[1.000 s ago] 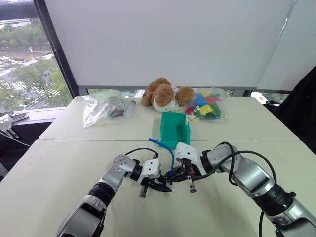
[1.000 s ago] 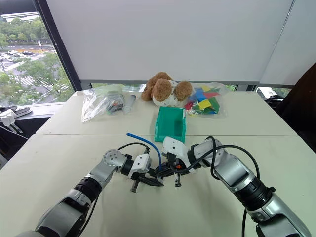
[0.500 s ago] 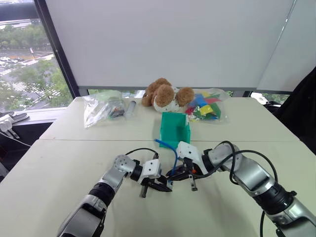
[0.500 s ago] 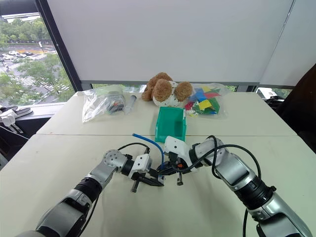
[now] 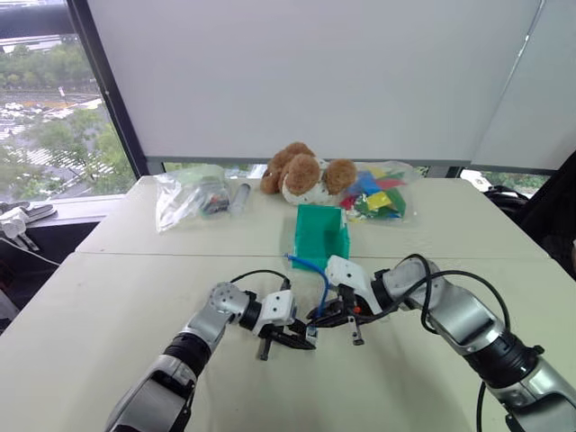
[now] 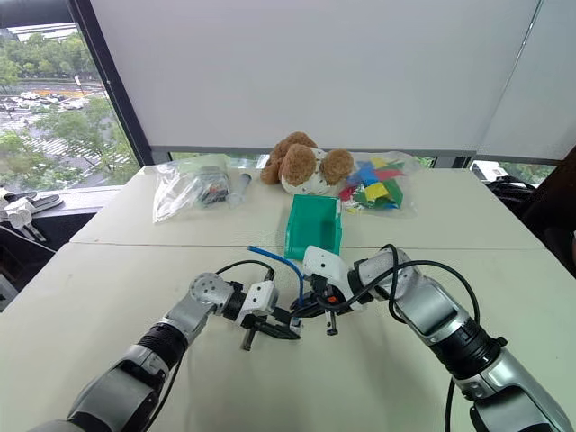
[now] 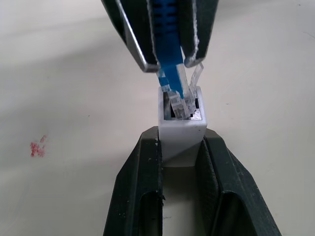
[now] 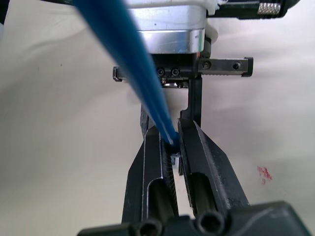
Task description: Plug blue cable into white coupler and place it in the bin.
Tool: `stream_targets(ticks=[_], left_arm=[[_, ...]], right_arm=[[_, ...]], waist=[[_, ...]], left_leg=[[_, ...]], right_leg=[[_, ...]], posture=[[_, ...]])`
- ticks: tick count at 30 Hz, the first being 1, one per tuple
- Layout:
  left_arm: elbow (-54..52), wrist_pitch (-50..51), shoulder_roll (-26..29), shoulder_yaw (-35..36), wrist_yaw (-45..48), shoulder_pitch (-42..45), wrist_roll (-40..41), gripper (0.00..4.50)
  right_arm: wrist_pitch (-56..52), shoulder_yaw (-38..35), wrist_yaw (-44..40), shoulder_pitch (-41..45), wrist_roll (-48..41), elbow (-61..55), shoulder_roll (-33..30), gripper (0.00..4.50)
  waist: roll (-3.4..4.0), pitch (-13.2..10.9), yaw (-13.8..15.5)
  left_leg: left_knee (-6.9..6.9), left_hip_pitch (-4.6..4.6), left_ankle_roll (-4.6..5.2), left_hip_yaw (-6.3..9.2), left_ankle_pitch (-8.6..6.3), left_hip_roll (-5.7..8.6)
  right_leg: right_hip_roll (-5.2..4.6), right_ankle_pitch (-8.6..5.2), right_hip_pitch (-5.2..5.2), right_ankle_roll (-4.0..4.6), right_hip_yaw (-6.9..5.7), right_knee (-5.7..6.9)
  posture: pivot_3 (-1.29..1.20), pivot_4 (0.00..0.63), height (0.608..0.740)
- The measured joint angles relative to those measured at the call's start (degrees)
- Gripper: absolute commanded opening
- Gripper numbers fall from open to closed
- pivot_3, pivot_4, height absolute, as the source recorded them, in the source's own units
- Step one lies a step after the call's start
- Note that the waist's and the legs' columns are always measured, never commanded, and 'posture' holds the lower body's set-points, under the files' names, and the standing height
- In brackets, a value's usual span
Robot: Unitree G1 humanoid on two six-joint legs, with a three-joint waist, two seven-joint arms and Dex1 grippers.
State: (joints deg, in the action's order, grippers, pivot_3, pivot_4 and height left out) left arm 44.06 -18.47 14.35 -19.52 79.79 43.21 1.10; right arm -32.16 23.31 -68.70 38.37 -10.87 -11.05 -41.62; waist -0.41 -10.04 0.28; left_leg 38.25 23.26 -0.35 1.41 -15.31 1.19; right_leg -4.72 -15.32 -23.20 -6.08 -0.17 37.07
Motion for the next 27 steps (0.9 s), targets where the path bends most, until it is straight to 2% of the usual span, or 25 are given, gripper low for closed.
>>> stream_targets(ticks=[15, 27], left_arm=[[0.90, -1.00, -0.54, -0.01, -0.16, 0.38, -0.46, 0.33], [0.89, -0.62, -0.36, -0.01, -0.33, 0.28, -0.61, 0.33]], right_arm=[[0.25, 1.60, -0.81, -0.23, 3.20, -2.19, -0.42, 0.00], [0.76, 2.44, -1.35, -0.23, 4.58, 0.34, 1.98, 0.00]], waist=[[0.00, 0.00, 0.41], [-0.13, 0.19, 0.27]], left_leg=[[0.01, 0.00, 0.00, 0.00, 0.00, 0.02], [-0.01, -0.17, 0.00, 0.00, 0.00, -0.02]], right_leg=[[-0.01, 0.00, 0.00, 0.00, 0.00, -0.01], [0.02, 0.00, 0.14, 0.00, 0.00, 0.00]], posture=[[0.00, 0.150, 0.740], [0.00, 0.150, 0.740]])
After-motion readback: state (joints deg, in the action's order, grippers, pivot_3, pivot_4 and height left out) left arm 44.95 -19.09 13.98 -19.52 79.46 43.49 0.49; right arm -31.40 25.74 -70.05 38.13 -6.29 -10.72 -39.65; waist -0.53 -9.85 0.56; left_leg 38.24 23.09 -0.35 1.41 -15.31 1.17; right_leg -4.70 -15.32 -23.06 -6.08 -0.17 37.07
